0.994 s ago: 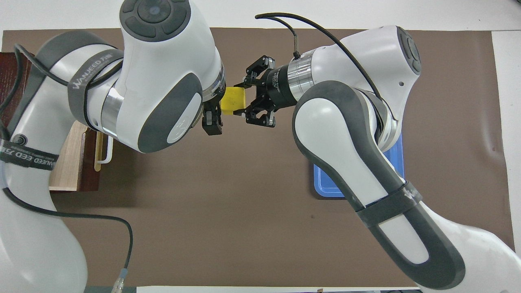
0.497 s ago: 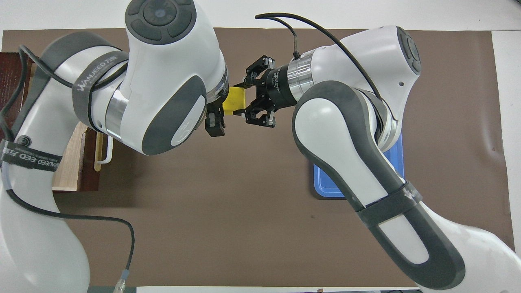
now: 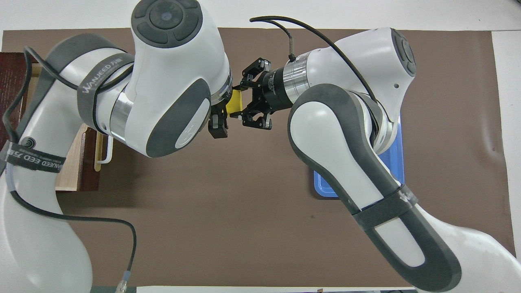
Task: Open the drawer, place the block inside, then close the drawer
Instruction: 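Grasp the block with the left gripper and open the right gripper, then lower the block into the drawer with the left gripper while the right gripper withdraws, then open the left gripper to release the block in the drawer, then push the drawer closed with the left gripper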
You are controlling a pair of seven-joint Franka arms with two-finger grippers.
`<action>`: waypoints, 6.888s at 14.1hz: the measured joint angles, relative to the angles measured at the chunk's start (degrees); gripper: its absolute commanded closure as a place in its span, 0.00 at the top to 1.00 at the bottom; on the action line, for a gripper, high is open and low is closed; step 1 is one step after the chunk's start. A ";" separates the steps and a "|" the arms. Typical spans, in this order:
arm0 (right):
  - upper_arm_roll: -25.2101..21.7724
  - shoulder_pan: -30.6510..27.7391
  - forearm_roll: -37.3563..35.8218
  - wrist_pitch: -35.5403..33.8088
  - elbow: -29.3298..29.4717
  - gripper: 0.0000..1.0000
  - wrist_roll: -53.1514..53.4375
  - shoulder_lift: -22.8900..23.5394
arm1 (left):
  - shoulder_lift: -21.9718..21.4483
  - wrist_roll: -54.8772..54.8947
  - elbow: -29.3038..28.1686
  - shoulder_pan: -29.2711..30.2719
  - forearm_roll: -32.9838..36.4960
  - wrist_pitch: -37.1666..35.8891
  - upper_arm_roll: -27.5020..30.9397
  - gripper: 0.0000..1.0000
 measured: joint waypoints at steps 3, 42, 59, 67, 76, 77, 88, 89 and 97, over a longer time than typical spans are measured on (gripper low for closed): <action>-0.01 0.00 0.00 0.00 0.00 0.00 0.00 0.00 | 0.00 -0.01 0.00 0.00 0.00 0.00 0.02 0.87; -1.93 -18.50 -32.31 -32.14 8.34 1.00 -55.23 -1.69 | -6.45 40.05 -7.91 28.72 3.17 -0.88 1.25 0.00; 2.12 -31.39 -43.77 -40.78 -6.76 1.00 -104.55 -25.88 | -16.82 43.42 -36.85 37.46 -0.16 18.20 1.10 0.00; 1.54 -29.84 -45.40 -38.52 -7.60 1.00 -103.77 -22.49 | -20.27 43.42 -44.44 39.15 -0.21 24.34 1.18 0.99; 1.58 -29.20 -47.50 -36.40 -7.13 1.00 -103.00 -22.12 | -20.45 43.41 -39.00 37.42 -0.48 21.20 0.11 1.00; 1.60 -29.20 -47.50 -36.40 -7.11 1.00 -102.77 -22.17 | -20.45 43.25 -37.58 35.51 -0.55 20.02 0.04 1.00; 1.61 -29.03 -47.50 -36.40 -7.10 1.00 -102.52 -22.46 | -17.04 34.49 -38.71 24.81 0.39 20.25 0.23 1.00; 1.60 -29.03 -47.50 -36.39 -7.10 1.00 -102.52 -22.46 | -16.95 34.49 -39.46 24.83 1.18 20.64 0.40 1.00; 1.55 -29.03 -47.50 -36.38 -7.10 1.00 -102.49 -22.46 | -16.96 36.80 -39.90 27.00 4.21 20.73 0.87 1.00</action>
